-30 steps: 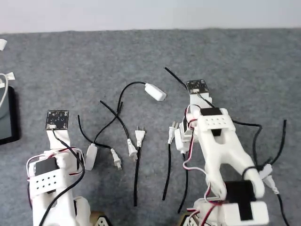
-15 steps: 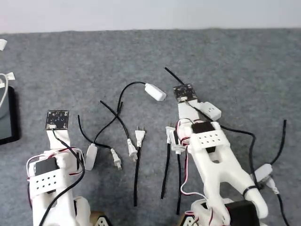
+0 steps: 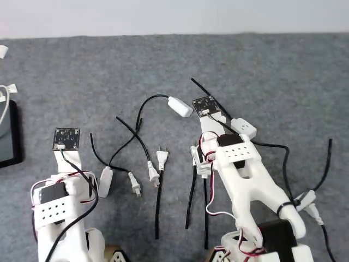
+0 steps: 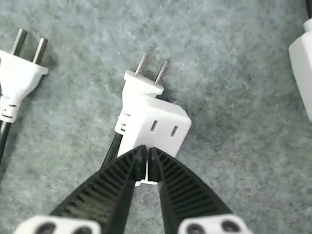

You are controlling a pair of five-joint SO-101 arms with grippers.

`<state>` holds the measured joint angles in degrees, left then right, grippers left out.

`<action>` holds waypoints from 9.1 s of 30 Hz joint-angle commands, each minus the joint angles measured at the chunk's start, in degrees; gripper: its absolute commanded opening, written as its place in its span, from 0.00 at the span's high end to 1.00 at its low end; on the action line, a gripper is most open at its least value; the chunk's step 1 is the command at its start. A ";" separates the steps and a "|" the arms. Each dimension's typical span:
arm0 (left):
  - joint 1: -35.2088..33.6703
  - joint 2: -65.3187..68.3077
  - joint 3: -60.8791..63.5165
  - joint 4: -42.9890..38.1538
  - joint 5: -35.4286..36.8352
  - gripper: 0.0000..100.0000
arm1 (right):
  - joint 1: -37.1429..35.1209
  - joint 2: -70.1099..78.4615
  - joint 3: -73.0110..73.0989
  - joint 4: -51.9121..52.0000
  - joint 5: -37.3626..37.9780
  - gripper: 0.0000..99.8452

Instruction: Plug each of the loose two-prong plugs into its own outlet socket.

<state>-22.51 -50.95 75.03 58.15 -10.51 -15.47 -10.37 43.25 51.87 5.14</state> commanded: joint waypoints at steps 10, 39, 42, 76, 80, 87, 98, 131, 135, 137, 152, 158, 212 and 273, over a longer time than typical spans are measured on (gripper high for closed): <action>0.35 -0.79 -0.48 -1.23 -0.44 0.82 | -0.48 5.76 -5.89 0.92 2.11 0.96; 56.44 25.05 -39.96 -2.37 37.63 0.82 | 26.77 -23.87 10.99 -5.76 -6.42 0.96; 58.55 35.34 -45.05 -5.36 42.02 0.82 | 28.18 -22.02 9.76 -5.76 -6.77 0.96; 62.42 66.29 -56.84 -9.41 51.96 0.73 | 26.77 -19.65 8.70 -5.67 -6.33 0.96; 62.51 68.75 -60.70 -5.71 47.38 0.79 | 26.77 -19.65 8.70 -5.67 -6.33 0.96; 62.68 72.35 -66.86 -0.70 40.26 0.98 | 26.77 -19.65 8.70 -5.67 -6.33 0.96; 65.23 67.34 -67.82 5.45 40.09 0.99 | 26.77 -19.65 8.62 -5.67 -6.33 0.96; 49.85 37.27 -29.41 -4.75 40.62 0.99 | 25.80 -19.65 8.79 -5.76 -4.92 0.96; 53.10 37.10 -28.70 -7.38 40.79 0.99 | 25.19 -19.65 8.79 -5.76 -4.84 0.96; 56.35 36.84 -28.88 -8.97 40.88 0.99 | 25.19 -19.65 8.79 -5.76 -4.84 0.96; 54.33 51.08 -39.69 -10.20 51.08 0.98 | 25.27 -19.65 8.79 -5.76 -4.75 0.96; 51.52 58.11 -46.37 -4.22 51.08 0.97 | 25.19 -19.65 8.79 -5.67 -4.66 0.96; 37.27 29.27 -26.07 -13.19 22.95 0.99 | 0.48 -19.56 12.57 -3.56 -16.53 0.95; 24.35 28.31 -23.60 -21.45 13.19 0.99 | -4.53 4.70 -5.36 -4.35 97.85 0.86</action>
<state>2.02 -20.53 53.76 38.11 3.30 -20.75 -6.15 43.78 43.60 103.69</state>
